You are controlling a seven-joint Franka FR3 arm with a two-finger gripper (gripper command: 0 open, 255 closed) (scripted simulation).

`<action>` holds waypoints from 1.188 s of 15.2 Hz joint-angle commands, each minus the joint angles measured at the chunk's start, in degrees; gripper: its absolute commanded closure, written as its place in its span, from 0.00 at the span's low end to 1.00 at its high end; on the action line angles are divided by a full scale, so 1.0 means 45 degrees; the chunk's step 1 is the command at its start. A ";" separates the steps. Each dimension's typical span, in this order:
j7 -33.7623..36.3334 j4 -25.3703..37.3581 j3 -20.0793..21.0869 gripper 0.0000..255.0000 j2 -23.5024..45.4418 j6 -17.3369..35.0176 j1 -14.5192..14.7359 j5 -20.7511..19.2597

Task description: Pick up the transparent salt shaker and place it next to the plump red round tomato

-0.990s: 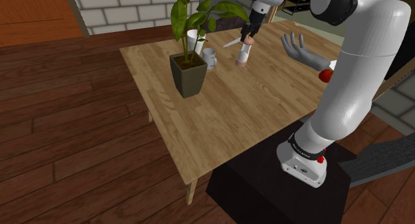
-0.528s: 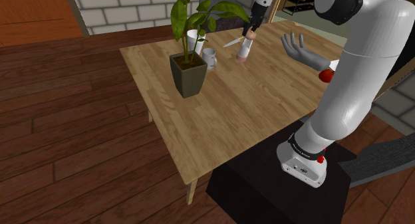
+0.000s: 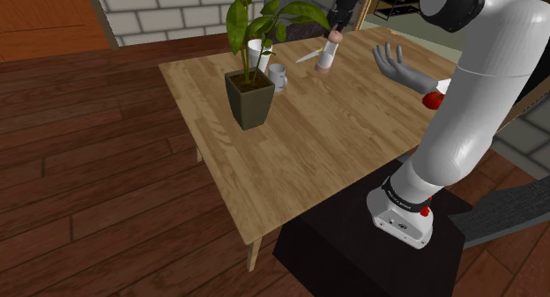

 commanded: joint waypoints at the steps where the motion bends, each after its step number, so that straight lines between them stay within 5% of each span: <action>1: 0.0084 0.0270 -0.0019 1.00 -0.0069 -0.0324 -0.0005 -0.0057; 18: 0.0558 0.3558 -0.0107 1.00 0.0205 -0.3312 -0.0412 -0.0036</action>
